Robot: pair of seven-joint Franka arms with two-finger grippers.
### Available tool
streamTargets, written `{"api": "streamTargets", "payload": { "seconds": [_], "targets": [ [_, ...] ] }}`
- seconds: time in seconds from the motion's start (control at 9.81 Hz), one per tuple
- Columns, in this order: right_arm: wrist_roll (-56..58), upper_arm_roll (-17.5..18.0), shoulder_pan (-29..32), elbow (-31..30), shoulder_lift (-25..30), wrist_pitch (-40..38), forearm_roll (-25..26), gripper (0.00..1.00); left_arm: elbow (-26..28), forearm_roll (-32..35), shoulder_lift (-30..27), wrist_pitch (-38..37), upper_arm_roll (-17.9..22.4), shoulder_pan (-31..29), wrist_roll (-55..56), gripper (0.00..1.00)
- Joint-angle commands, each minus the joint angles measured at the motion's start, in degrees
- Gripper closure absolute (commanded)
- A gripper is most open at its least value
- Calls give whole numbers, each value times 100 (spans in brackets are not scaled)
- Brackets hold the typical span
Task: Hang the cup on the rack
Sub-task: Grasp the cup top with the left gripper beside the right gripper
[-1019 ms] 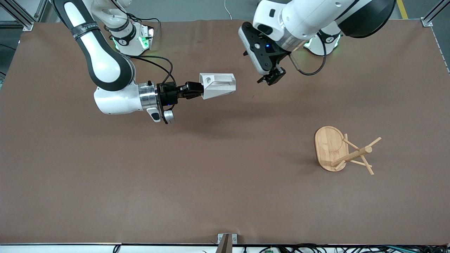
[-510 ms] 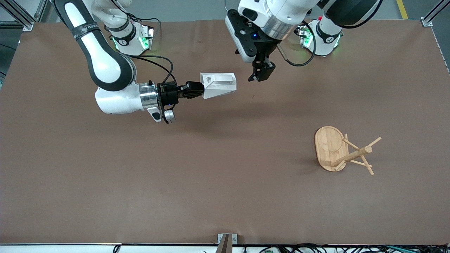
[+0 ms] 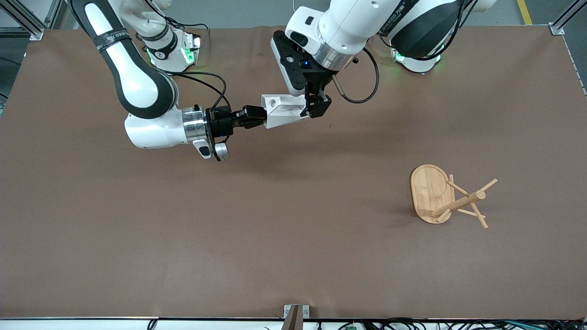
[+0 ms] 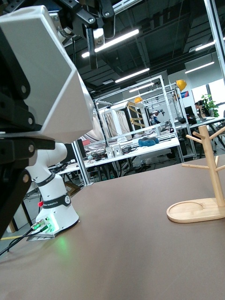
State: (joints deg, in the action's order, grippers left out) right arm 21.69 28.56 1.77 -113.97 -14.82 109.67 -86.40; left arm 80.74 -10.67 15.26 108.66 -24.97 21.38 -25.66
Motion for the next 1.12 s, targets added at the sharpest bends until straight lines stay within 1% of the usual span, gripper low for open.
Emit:
{"api": "streamTargets", "payload": {
  "seconds": [0.0,0.2,0.31,1.02],
  "targets": [
    [98,53,16,-169,172,64,-210,100,-6,161,171,6,-16,95,-44,0],
    [98,53,8,-178,172,99,-211,99,12,196,258,6,-8,130,-184,0],
    [98,53,-1,-169,172,99,-202,99,3,405,302,6,-8,121,-333,0],
    [98,53,-19,-169,172,108,-210,99,56,425,478,6,-8,174,-97,0]
  ]
}}
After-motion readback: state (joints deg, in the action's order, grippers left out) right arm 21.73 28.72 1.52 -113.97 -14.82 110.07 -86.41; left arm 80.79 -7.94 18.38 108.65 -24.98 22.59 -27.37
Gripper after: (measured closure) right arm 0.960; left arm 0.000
